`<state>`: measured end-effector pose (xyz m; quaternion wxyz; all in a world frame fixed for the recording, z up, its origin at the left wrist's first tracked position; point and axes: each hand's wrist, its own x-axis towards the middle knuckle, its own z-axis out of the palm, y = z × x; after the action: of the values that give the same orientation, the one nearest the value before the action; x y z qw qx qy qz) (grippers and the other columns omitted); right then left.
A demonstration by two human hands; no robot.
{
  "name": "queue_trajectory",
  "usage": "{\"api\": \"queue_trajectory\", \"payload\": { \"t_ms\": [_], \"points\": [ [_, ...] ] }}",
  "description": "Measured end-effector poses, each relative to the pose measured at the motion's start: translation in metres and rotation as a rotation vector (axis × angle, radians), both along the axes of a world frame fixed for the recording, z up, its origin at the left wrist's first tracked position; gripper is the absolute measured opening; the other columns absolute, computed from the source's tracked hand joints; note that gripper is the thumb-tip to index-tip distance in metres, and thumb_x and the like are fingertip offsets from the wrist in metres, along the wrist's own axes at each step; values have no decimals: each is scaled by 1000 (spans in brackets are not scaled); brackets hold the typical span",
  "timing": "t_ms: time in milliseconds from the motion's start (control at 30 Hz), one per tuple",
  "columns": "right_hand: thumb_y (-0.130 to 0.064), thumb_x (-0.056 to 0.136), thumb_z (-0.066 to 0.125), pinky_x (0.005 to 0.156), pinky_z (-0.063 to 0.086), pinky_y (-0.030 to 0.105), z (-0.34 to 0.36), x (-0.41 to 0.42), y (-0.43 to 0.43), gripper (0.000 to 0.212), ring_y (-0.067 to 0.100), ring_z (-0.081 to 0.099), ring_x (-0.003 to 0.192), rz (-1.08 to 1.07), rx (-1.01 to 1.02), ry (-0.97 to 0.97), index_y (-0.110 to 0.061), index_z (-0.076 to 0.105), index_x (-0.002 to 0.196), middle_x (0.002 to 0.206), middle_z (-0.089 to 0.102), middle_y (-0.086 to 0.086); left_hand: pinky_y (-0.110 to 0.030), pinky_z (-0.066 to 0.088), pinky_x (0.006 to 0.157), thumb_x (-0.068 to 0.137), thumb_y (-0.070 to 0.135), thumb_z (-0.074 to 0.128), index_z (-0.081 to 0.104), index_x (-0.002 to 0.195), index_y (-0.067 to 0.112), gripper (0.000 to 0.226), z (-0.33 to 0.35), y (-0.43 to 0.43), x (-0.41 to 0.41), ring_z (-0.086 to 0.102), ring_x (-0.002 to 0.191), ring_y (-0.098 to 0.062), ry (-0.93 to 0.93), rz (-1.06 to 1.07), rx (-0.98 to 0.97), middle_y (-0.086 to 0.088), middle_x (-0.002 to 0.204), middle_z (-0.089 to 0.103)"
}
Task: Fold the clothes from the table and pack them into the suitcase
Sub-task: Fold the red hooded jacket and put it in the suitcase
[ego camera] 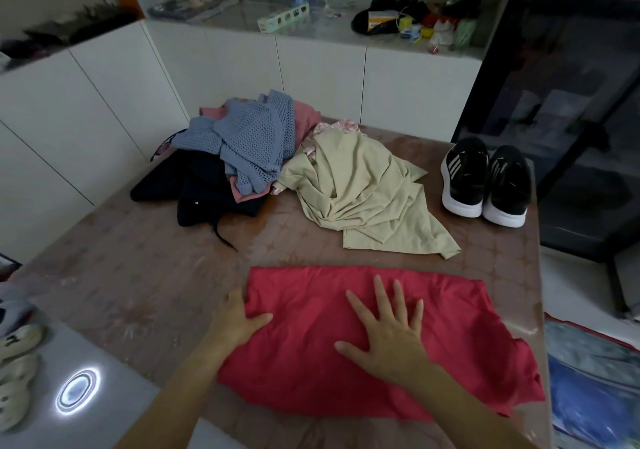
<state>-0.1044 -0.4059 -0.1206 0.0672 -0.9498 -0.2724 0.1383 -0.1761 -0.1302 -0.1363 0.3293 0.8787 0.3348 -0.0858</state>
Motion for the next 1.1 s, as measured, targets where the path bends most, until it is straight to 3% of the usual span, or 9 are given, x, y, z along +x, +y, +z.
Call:
{"api": "queue_trajectory", "payload": {
  "t_ms": [100, 200, 267, 467, 600, 767, 967, 1033, 1100],
  "points": [
    [-92, 65, 13, 104, -16, 65, -20, 0, 8, 90, 33, -28, 137, -19, -56, -6, -53, -9, 143, 151, -32, 2, -43, 41, 104, 69, 31, 83, 23, 148, 17, 100, -3, 0, -2, 51, 118, -23, -88, -11, -90, -4, 132, 48],
    [-90, 72, 22, 102, 7, 69, -28, -3, 12, 84, 44, 24, 139, -53, -85, 8, -47, 28, 144, 156, 22, 12, -38, 39, 106, 72, 23, 81, 30, 144, 11, 89, -3, 1, 1, 51, 120, -22, -102, -7, -148, -6, 134, 50],
    [-89, 72, 26, 99, 15, 68, -32, -1, 13, 84, 46, 41, 129, -53, -102, -5, -41, 42, 139, 147, 41, 14, -36, 40, 105, 74, 19, 80, 37, 139, 10, 78, -2, 1, 3, 54, 117, -22, -122, 11, -205, -7, 130, 54],
    [-87, 74, 27, 99, 15, 68, -37, -5, 10, 82, 44, 43, 128, -54, -100, -33, -40, 43, 139, 146, 42, 14, -33, 54, 81, 60, 29, 88, 64, 110, 11, 58, 22, 6, -6, 68, 92, -21, 3, 158, -556, -6, 100, 72],
    [-74, 75, 40, 106, 4, 64, -29, -25, -1, 76, 35, 38, 133, -45, 8, -110, -34, 43, 140, 146, 42, 13, -24, 48, 70, 79, 10, 75, 65, 106, 9, 28, 38, -1, 2, 65, 88, -19, -99, 151, -427, -8, 103, 70],
    [-65, 74, 41, 110, 6, 60, -33, -52, -18, 71, 29, 47, 129, 53, -25, -6, -28, 53, 133, 139, 52, 9, -28, 43, 88, 82, 13, 72, 57, 122, 5, 43, 67, -9, 28, 58, 99, -21, -97, 40, -192, -12, 117, 63],
    [-65, 76, 36, 111, -10, 55, -23, -35, -12, 69, 28, 48, 129, 87, -79, 100, -32, 53, 134, 141, 49, 8, -37, 43, 103, 80, 14, 74, 43, 128, 18, 57, 119, -53, 42, 55, 112, -18, -109, -183, -353, -1, 122, 56],
    [-69, 78, 24, 109, -17, 52, -10, -25, -15, 74, 22, 26, 143, 87, -5, 99, -37, 35, 144, 155, 27, 0, -38, 41, 106, 80, 14, 74, 29, 144, 13, 79, 125, -68, 48, 54, 117, -18, -116, -254, -365, -2, 131, 54],
    [-64, 81, 21, 115, -4, 48, 6, -16, -18, 68, 13, 34, 138, -67, 318, 164, -34, 42, 139, 147, 41, -6, -40, 40, 107, 79, 18, 74, 4, 152, 17, 101, 124, -88, 54, 53, 121, -20, -118, -291, -326, -5, 137, 50]
  ]
}}
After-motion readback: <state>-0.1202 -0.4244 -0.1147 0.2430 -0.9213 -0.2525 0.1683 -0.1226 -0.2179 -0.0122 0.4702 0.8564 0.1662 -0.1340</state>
